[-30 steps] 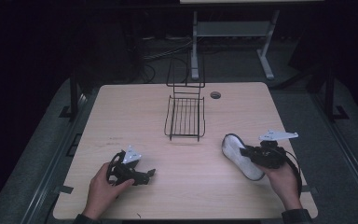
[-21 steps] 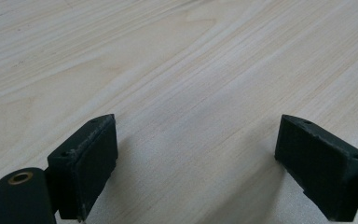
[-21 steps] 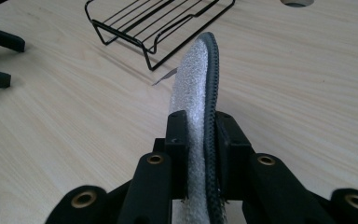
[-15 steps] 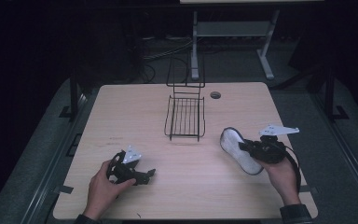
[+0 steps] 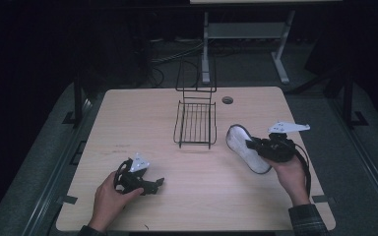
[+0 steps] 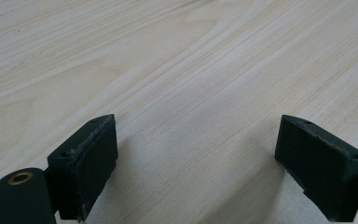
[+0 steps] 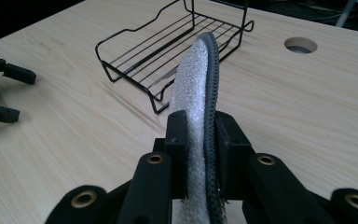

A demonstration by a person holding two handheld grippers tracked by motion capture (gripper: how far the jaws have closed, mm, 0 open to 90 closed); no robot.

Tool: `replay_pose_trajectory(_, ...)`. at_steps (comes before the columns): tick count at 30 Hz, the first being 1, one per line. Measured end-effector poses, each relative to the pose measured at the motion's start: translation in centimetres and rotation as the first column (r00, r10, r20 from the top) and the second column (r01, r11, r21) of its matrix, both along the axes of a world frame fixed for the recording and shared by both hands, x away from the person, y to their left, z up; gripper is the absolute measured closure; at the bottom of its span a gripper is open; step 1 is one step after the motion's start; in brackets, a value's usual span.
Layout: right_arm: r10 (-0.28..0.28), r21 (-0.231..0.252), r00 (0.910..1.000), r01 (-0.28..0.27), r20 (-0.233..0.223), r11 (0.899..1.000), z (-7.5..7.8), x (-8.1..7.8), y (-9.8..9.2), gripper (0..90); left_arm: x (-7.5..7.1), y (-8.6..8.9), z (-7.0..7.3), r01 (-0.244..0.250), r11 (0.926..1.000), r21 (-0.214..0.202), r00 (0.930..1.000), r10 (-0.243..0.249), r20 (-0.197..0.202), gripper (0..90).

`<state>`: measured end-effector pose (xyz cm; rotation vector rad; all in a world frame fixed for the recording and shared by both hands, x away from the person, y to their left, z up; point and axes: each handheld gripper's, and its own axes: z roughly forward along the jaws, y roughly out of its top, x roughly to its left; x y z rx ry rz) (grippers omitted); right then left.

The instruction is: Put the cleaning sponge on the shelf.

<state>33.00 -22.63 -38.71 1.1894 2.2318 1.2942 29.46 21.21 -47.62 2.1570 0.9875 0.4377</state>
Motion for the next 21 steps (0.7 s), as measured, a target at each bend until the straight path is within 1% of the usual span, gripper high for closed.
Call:
replay_pose_trajectory(6, 0.011, 0.013, 0.9996, -0.011, 0.026, 1.0, 0.7, 0.8, 0.6, 77.1, 0.0, 0.0, 0.0, -0.003, 1.0, -0.004, 1.0, 0.003, 0.001, 12.2)
replay_pose_trajectory(13, 0.017, 0.023, 0.9989, -0.018, 0.044, 1.0, 1.5, 1.8, 1.4, 77.1, 0.0, 0.0, 0.0, 0.0, 1.0, 0.0, 1.0, 0.0, 0.0, 12.2)
replay_pose_trajectory(21, 0.036, 0.033, 0.9979, -0.038, 0.054, 0.999, 1.9, 3.3, 2.6, 77.1, 0.0, 0.0, 0.0, 0.001, 1.0, 0.002, 1.0, -0.001, -0.002, 12.2)
